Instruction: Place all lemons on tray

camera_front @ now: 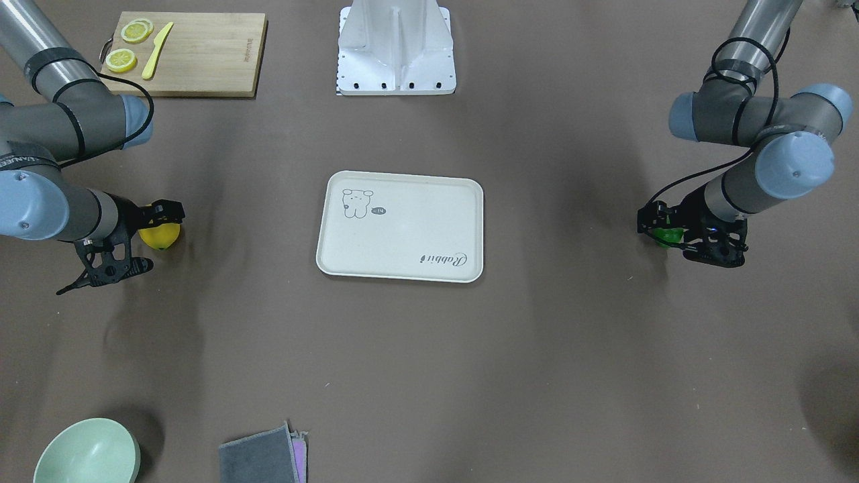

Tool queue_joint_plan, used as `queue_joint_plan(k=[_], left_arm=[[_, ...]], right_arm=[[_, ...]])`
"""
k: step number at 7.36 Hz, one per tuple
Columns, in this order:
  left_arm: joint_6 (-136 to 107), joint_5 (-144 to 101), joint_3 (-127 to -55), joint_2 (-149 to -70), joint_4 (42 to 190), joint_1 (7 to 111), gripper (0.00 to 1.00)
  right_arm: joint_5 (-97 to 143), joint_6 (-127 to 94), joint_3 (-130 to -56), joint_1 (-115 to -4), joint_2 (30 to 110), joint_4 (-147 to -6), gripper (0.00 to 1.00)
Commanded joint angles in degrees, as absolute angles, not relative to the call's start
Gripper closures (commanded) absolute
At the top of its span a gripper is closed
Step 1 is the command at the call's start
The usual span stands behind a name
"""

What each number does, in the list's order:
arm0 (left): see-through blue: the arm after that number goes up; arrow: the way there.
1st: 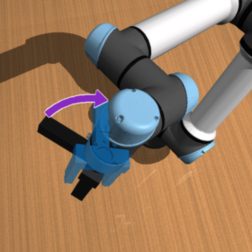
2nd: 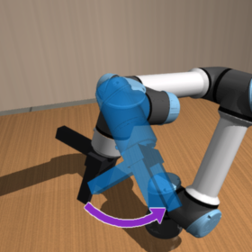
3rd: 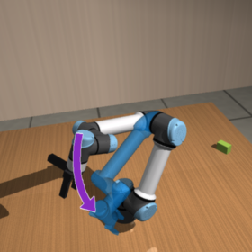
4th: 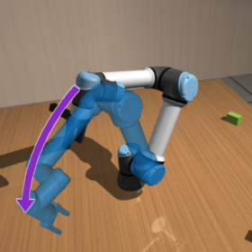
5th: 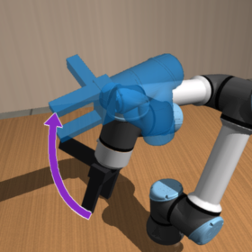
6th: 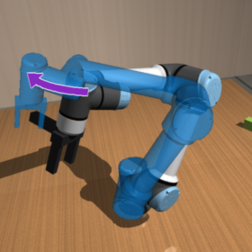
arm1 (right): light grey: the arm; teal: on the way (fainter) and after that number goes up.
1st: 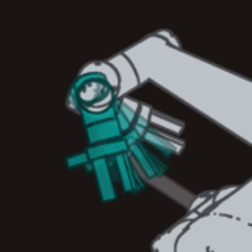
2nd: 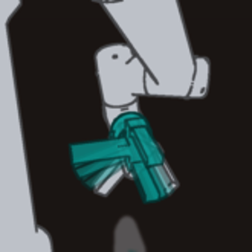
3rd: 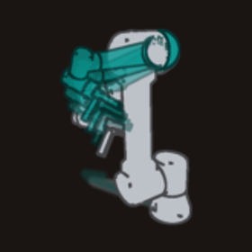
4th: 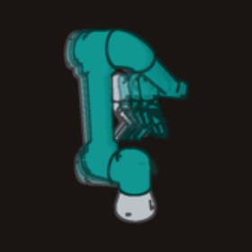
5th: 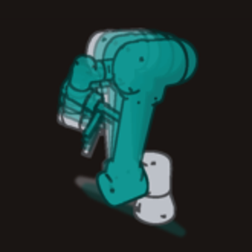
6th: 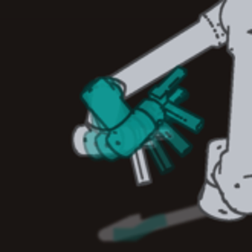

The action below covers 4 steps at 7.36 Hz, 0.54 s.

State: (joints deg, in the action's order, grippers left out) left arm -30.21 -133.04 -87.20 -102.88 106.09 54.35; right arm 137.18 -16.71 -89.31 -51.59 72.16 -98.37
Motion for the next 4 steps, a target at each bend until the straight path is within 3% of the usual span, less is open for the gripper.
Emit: queue_joint_plan(k=[1,2,4], left_arm=[[-29.8,-133.2,-87.4,-102.6,106.2,54.3,0.03],[-29.8,-133.2,-87.3,-102.2,106.3,54.3,0.03],[-29.6,-133.1,-85.7,-102.2,106.6,54.3,0.03]], right_arm=[[137.5,-16.4,-89.1,-51.2,71.8,-100.3,0.53],[138.0,-16.5,-89.2,-51.2,71.6,-100.8,0.70],[138.2,-16.4,-90.0,-51.9,69.7,-100.8,0.76]])
